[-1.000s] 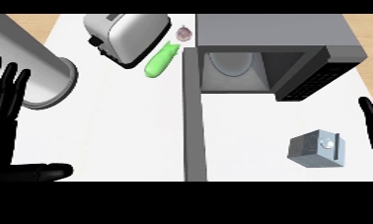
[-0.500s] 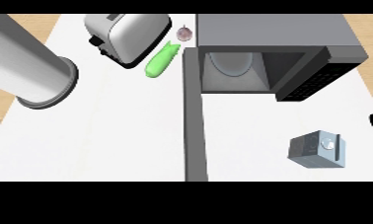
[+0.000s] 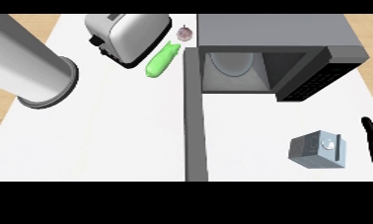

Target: Pick up the milk, place it into the microwave and close the microwave

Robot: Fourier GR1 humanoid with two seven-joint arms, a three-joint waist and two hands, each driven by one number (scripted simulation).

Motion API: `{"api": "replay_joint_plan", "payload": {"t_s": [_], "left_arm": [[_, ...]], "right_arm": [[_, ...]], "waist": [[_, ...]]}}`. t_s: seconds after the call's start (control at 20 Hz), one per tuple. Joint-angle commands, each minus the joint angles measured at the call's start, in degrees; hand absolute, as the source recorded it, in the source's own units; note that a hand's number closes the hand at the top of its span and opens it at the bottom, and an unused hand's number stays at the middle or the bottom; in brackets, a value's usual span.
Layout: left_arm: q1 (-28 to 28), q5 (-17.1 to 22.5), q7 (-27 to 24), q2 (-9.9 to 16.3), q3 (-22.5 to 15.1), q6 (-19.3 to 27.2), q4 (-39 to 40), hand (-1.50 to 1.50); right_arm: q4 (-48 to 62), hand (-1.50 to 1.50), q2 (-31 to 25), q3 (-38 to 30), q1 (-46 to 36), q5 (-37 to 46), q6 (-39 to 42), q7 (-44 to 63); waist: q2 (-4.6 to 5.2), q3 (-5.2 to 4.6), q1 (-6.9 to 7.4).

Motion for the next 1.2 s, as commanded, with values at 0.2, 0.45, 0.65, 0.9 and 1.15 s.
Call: {"api": "replay_joint_plan", "payload": {"t_s": [0.2,0.45,0.65,0.9,1.15], "left_arm": [[6.7,2.9,-2.6,-2.9,4.5,-5.5,-1.8,-1.50],[2.8,0.7,-2.3,-2.6,3.5,-6.9,1.5,-1.50],[-1.3,2.0,-2.3,-0.4,6.9,-6.4,5.5,-1.50],[4.0,3.9,1.5,-3.4,7.1,-7.5,-2.6,-1.50],[3.3,9.4,1.8,-1.2,12.1,-10.0,0.5,-1.50]], "right_arm": [[11.6,-1.50,1.4,-2.6,6.4,-2.3,0.1,-13.4],[20.6,-1.50,0.8,-9.4,1.7,-3.0,0.2,-16.4],[25.4,-1.50,-0.8,-13.7,-3.8,-4.4,-1.1,-15.2],[34.8,-1.50,-3.1,-17.0,-3.1,-5.6,2.5,-23.4],[43.8,-1.50,-1.2,-16.1,-2.3,-3.7,3.6,-32.6]], "waist": [[-0.09,0.03,0.03],[0.07,0.00,-0.15],[0.12,-0.01,-0.21],[0.05,0.02,0.02],[0.04,0.00,0.08]]}}
